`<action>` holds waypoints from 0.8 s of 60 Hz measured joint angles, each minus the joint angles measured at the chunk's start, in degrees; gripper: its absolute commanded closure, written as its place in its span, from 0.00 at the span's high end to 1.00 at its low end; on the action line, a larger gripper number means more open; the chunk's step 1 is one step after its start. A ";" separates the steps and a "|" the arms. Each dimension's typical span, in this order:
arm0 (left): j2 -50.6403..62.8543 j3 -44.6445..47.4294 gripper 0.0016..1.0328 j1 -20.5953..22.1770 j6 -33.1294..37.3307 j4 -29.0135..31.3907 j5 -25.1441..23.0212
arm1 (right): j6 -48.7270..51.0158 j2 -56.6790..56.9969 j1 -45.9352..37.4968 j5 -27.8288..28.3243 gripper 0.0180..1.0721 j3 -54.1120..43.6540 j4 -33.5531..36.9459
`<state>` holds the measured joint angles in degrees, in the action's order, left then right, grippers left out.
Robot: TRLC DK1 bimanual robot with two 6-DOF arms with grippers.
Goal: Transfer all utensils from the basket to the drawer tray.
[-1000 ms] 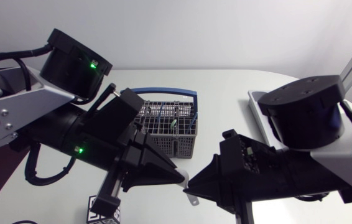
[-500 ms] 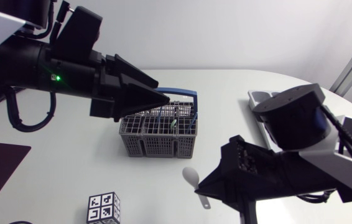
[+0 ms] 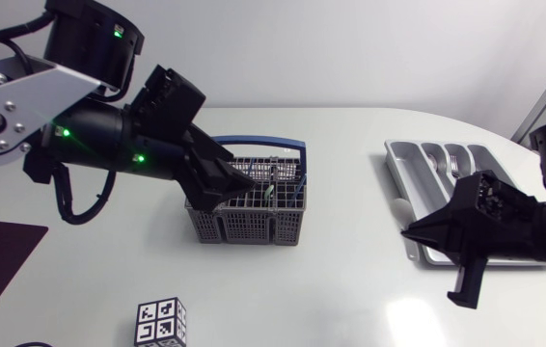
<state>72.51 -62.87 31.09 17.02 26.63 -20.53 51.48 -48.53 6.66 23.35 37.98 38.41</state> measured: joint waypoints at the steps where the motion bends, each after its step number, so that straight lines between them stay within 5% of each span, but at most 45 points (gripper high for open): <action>1: 0.15 0.13 0.83 0.15 0.02 -0.20 0.31 | 0.96 0.00 -1.29 0.11 0.06 -0.20 0.02; 22: 2.08 3.58 0.83 2.08 1.07 -5.22 7.89 | 22.21 -5.75 -27.52 5.64 0.05 -3.10 -1.77; 48: 2.29 5.90 0.83 3.23 1.49 -6.10 11.89 | 44.98 -22.29 -47.93 5.68 0.05 -1.36 -12.39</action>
<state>74.81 -56.97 34.33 18.50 20.53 -8.64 96.47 -70.83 -41.28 29.04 36.62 26.02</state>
